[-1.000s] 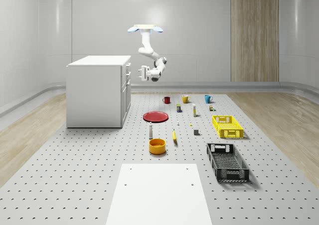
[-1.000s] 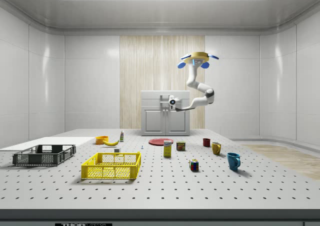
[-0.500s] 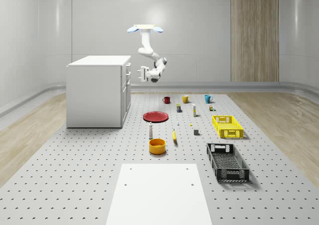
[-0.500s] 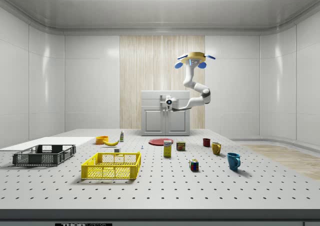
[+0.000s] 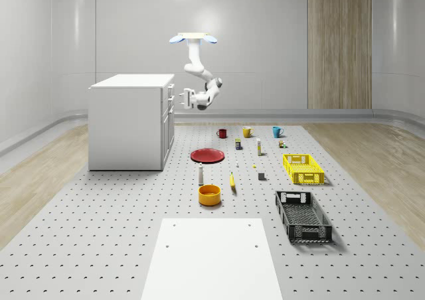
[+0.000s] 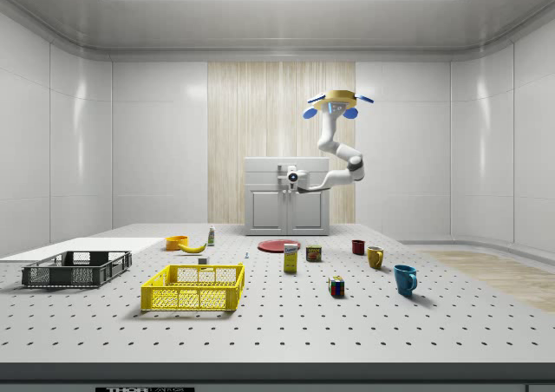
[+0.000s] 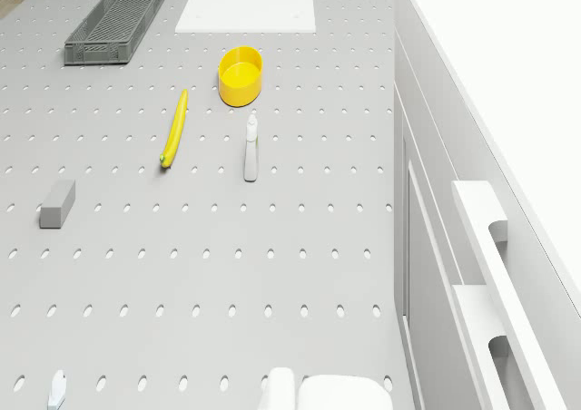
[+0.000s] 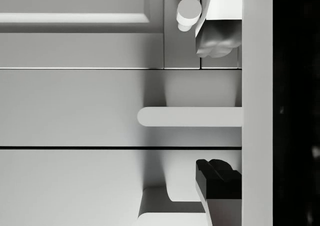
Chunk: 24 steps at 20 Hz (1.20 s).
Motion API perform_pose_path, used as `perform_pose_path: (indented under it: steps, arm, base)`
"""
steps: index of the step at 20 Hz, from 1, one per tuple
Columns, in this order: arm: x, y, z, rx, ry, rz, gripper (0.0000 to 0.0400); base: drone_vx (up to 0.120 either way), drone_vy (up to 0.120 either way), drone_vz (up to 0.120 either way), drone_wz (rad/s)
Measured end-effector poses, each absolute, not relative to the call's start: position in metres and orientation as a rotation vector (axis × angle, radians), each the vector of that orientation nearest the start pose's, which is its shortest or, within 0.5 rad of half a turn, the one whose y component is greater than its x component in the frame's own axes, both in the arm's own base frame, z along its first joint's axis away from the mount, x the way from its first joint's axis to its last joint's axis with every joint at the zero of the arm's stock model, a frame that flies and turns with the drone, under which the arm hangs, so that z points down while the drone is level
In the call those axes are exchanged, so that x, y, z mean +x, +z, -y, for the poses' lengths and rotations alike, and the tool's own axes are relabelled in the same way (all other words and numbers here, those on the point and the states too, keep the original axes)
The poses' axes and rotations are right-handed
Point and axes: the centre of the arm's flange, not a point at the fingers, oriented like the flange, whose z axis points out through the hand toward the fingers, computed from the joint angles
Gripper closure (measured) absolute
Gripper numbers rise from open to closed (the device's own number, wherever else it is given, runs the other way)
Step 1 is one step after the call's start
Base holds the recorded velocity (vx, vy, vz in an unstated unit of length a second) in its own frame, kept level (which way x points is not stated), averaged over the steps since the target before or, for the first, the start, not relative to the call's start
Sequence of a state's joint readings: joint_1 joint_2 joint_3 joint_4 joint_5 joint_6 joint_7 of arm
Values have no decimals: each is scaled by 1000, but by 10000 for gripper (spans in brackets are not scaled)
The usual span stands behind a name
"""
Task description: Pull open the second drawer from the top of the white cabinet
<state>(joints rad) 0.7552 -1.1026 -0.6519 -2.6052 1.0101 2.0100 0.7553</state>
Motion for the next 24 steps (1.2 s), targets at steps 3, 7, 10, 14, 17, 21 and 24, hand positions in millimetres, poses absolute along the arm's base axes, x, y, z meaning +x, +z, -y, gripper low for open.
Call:
perform_pose_path:
  steps: [3,7,10,14,17,21,24]
  arm:
    - [306,591,-36,-1483,613,-612,100]
    - [306,591,-52,-1483,613,-612,100]
    - [306,591,-59,-1483,613,-612,100]
    - [306,591,-71,-1483,613,-612,100]
    - [306,591,-81,-1483,613,-612,100]
    - [306,590,-88,-1483,613,-611,100]
    - [306,587,-91,-1483,613,-611,100]
  base:
    - [0,0,0,0]
    - [0,0,0,0]
    - [0,0,0,0]
    - [0,0,0,0]
    - [0,0,0,0]
    - [0,0,0,0]
    - [0,0,0,0]
